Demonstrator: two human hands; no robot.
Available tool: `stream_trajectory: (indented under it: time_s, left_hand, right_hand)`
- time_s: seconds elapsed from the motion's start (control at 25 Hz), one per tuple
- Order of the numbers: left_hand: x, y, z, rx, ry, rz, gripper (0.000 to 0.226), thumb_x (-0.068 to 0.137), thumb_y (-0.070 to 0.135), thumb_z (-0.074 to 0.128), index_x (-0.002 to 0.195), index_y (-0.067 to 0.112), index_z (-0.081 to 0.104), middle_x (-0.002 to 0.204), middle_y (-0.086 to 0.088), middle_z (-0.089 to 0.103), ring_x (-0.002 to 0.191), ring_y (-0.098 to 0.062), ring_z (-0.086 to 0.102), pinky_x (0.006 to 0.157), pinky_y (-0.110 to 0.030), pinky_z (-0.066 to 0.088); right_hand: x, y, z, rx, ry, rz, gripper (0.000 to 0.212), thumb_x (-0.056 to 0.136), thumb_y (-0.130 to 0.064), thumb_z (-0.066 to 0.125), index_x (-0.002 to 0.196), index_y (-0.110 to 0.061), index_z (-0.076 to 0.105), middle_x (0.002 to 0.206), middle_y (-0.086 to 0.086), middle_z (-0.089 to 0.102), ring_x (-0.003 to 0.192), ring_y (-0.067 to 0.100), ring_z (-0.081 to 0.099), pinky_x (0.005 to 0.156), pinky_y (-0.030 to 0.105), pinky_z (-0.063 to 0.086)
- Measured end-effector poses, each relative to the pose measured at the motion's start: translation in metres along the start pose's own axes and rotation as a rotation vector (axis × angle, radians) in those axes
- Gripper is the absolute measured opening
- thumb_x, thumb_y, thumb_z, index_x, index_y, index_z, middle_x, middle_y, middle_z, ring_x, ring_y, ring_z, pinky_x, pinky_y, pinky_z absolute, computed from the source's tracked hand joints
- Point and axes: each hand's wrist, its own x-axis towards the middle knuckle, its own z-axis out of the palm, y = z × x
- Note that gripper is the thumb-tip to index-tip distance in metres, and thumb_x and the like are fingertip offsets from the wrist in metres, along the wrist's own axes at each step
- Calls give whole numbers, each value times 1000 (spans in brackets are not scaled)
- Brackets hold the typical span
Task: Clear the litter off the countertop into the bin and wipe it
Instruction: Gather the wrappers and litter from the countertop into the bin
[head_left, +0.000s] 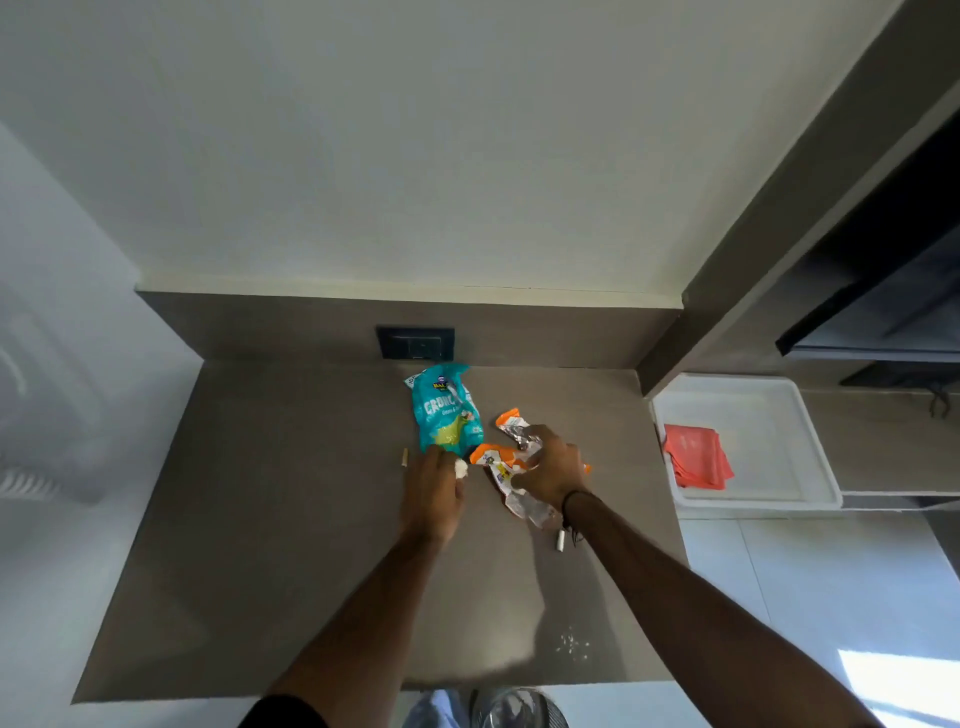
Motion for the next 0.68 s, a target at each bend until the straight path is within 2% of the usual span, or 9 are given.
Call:
stream_trajectory:
  time_s: [0.08, 0.16, 0.28, 0.4, 0.52, 0.68]
  left_hand:
    - [-17, 6, -10, -76, 55, -52, 36, 96, 20, 59, 130, 9, 61, 133, -12, 61, 124, -30, 59, 111, -41, 46]
    - [-45, 18, -23, -138, 139, -61, 35, 92, 14, 63, 126, 6, 65, 128, -14, 64, 118, -33, 63, 102, -43, 53]
    - [-98, 37, -25, -255, 237, -19, 33, 88, 11, 69, 121, 10, 70, 120, -11, 69, 113, -30, 65, 97, -40, 54]
    - [-169, 55, -5, -303, 258, 40, 31, 83, 12, 73, 114, 16, 71, 112, -3, 73, 106, -25, 67, 94, -34, 55]
    - [-245, 67, 35, -293, 161, 110, 26, 82, 18, 72, 108, 22, 71, 106, 5, 71, 100, -15, 65, 88, -27, 56]
    - [-319, 73, 87, -209, -77, 77, 28, 87, 27, 68, 116, 27, 67, 114, 12, 68, 107, -7, 63, 88, -16, 53]
  right_hand:
    - [-12, 9, -11, 48, 29, 1, 71, 59, -17, 88, 124, -23, 61, 99, 9, 74, 92, 27, 70, 81, 30, 55]
    - [-32, 20, -23, 81, 72, -37, 59, 60, -19, 89, 114, -21, 65, 94, 5, 74, 86, 24, 70, 78, 31, 55]
    - [-69, 39, -35, 143, 78, -151, 30, 61, -16, 87, 88, -17, 73, 74, -3, 69, 65, 10, 63, 68, 25, 50]
    - [-119, 77, -34, 219, 42, -233, 21, 63, -16, 88, 79, -16, 74, 67, -7, 65, 55, -1, 53, 61, 17, 46]
    - [-175, 133, -17, 149, 20, -287, 21, 64, -21, 88, 79, -16, 74, 65, -9, 66, 55, -1, 55, 58, 13, 44]
    - [-238, 212, 9, 15, -115, -272, 21, 73, -23, 84, 90, -17, 74, 83, -8, 71, 68, 6, 66, 62, 12, 50]
